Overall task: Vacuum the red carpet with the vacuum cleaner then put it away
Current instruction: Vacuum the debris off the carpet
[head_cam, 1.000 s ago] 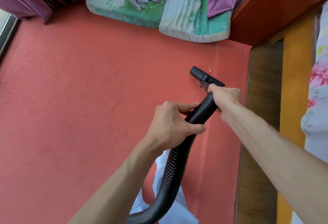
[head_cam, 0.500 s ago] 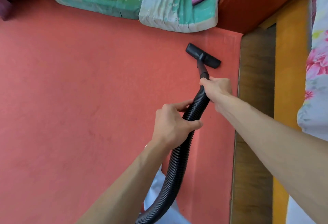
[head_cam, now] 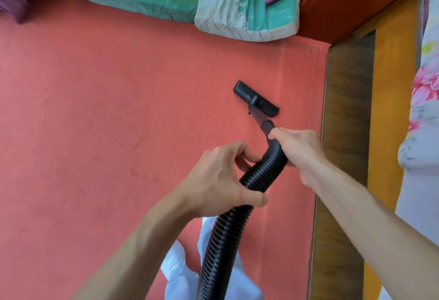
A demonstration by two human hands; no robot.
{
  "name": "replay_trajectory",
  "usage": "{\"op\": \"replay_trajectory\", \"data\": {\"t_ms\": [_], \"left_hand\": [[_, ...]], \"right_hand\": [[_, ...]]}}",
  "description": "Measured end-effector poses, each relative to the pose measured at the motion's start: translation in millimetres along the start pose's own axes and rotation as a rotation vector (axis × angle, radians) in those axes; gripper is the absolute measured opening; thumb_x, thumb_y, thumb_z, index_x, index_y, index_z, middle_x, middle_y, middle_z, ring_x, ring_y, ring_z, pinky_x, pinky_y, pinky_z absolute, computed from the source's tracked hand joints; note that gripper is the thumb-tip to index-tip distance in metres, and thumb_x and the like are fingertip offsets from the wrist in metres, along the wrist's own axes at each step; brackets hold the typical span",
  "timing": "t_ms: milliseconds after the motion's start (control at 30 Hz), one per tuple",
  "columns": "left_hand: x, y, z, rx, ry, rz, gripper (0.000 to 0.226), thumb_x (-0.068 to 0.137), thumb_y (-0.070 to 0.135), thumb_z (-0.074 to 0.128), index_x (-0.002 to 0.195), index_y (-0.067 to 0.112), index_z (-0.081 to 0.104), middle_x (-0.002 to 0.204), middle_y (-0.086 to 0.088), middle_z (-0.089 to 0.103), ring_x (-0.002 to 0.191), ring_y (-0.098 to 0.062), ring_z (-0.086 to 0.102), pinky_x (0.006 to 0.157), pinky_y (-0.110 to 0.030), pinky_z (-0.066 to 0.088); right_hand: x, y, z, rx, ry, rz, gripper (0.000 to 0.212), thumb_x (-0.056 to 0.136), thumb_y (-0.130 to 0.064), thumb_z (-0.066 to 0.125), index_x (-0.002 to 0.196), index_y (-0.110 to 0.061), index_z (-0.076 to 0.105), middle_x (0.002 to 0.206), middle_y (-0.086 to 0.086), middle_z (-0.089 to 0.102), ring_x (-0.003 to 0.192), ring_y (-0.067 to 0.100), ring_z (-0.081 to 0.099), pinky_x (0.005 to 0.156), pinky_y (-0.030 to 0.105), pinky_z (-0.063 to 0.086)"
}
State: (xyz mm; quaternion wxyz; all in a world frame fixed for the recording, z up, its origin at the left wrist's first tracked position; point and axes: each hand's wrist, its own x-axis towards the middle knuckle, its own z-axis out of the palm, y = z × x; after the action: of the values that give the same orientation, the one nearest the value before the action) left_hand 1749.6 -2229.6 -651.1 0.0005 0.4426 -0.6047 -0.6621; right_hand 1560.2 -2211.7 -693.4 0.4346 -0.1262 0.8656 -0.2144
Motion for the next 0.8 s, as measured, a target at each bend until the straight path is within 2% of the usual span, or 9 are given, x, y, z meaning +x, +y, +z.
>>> {"op": "replay_trajectory", "data": {"t_ms": [167, 267, 333, 400, 500, 600, 667, 733, 800], "left_hand": [[3.6, -2.9, -0.7, -0.031, 0.04, -0.016, 0.048, 0.064, 0.021, 0.088, 0.099, 0.027, 0.056, 0.085, 0.013, 0.063, 0.053, -0.001, 0.057, 0.049, -0.013, 0.041], [14.3, -3.7, -5.9, -0.107, 0.109, -0.005, 0.05, 0.064, 0.015, 0.087, 0.101, 0.026, 0.056, 0.087, 0.009, 0.063, 0.057, -0.012, 0.065, 0.054, -0.03, 0.056], [19.1, -3.6, -10.5, -0.119, 0.159, 0.013, 0.051, 0.063, 0.015, 0.088, 0.101, 0.026, 0.057, 0.09, 0.007, 0.063, 0.061, -0.019, 0.068, 0.059, -0.043, 0.06], [21.1, -6.3, -14.9, -0.116, 0.208, 0.022, 0.051, 0.061, 0.017, 0.088, 0.101, 0.027, 0.059, 0.093, 0.005, 0.064, 0.064, -0.02, 0.069, 0.063, -0.047, 0.06], [16.4, -15.8, -20.4, -0.133, 0.258, 0.003, 0.05, 0.059, 0.023, 0.088, 0.101, 0.031, 0.062, 0.098, 0.004, 0.066, 0.065, -0.023, 0.07, 0.065, -0.05, 0.06], [1.6, -24.2, -21.1, -0.098, 0.234, -0.04, 0.046, 0.063, 0.025, 0.087, 0.103, 0.032, 0.066, 0.096, 0.006, 0.069, 0.066, -0.022, 0.072, 0.068, -0.048, 0.061], [-15.5, -27.4, -18.4, -0.044, 0.169, -0.069, 0.043, 0.069, 0.026, 0.085, 0.107, 0.032, 0.067, 0.097, 0.007, 0.07, 0.071, -0.019, 0.072, 0.071, -0.045, 0.061], [-41.2, -25.4, -15.2, -0.019, 0.097, -0.076, 0.043, 0.073, 0.026, 0.082, 0.113, 0.03, 0.067, 0.099, 0.008, 0.07, 0.073, -0.016, 0.071, 0.072, -0.039, 0.061], [-71.0, -16.8, -14.2, -0.01, 0.077, -0.057, 0.045, 0.076, 0.027, 0.081, 0.118, 0.03, 0.066, 0.101, 0.01, 0.07, 0.07, -0.012, 0.069, 0.067, -0.028, 0.06]], "right_hand": [[-1.5, -9.1, 12.9, 0.063, -0.008, 0.025, 0.024, 0.076, -0.02, 0.07, 0.089, 0.0, 0.073, 0.075, 0.004, 0.061, 0.069, 0.019, 0.056, 0.063, 0.032, 0.046], [11.1, -21.7, 22.3, 0.142, 0.011, 0.016, 0.029, 0.074, -0.02, 0.071, 0.096, -0.002, 0.073, 0.087, 0.012, 0.073, 0.074, 0.022, 0.065, 0.067, 0.036, 0.056], [21.1, -28.6, 29.5, 0.184, 0.018, 0.001, 0.033, 0.073, -0.021, 0.072, 0.1, -0.003, 0.071, 0.096, 0.016, 0.075, 0.072, 0.022, 0.066, 0.064, 0.034, 0.055], [28.4, -33.9, 37.4, 0.22, 0.01, -0.012, 0.034, 0.073, -0.022, 0.071, 0.102, -0.004, 0.07, 0.098, 0.017, 0.075, 0.069, 0.021, 0.066, 0.058, 0.028, 0.051], [29.5, -34.9, 52.2, 0.25, 0.022, -0.007, 0.031, 0.074, -0.021, 0.071, 0.103, -0.009, 0.067, 0.09, 0.009, 0.073, 0.068, 0.019, 0.065, 0.053, 0.023, 0.05], [17.1, -19.6, 62.4, 0.207, 0.034, 0.033, 0.014, 0.075, -0.021, 0.07, 0.084, -0.014, 0.062, 0.086, 0.007, 0.069, 0.071, 0.02, 0.064, 0.061, 0.03, 0.054], [1.4, -3.8, 63.1, 0.152, 0.027, 0.071, 0.01, 0.074, -0.022, 0.071, 0.076, -0.015, 0.064, 0.085, 0.008, 0.068, 0.072, 0.021, 0.062, 0.069, 0.035, 0.056], [-22.0, 7.8, 57.9, 0.152, 0.009, 0.101, 0.008, 0.073, -0.02, 0.072, 0.076, -0.015, 0.067, 0.083, 0.007, 0.066, 0.072, 0.021, 0.06, 0.07, 0.034, 0.053], [-51.3, 10.1, 48.3, 0.192, -0.009, 0.117, 0.011, 0.075, -0.018, 0.073, 0.079, -0.013, 0.065, 0.08, 0.007, 0.064, 0.071, 0.021, 0.059, 0.067, 0.032, 0.05]]}}
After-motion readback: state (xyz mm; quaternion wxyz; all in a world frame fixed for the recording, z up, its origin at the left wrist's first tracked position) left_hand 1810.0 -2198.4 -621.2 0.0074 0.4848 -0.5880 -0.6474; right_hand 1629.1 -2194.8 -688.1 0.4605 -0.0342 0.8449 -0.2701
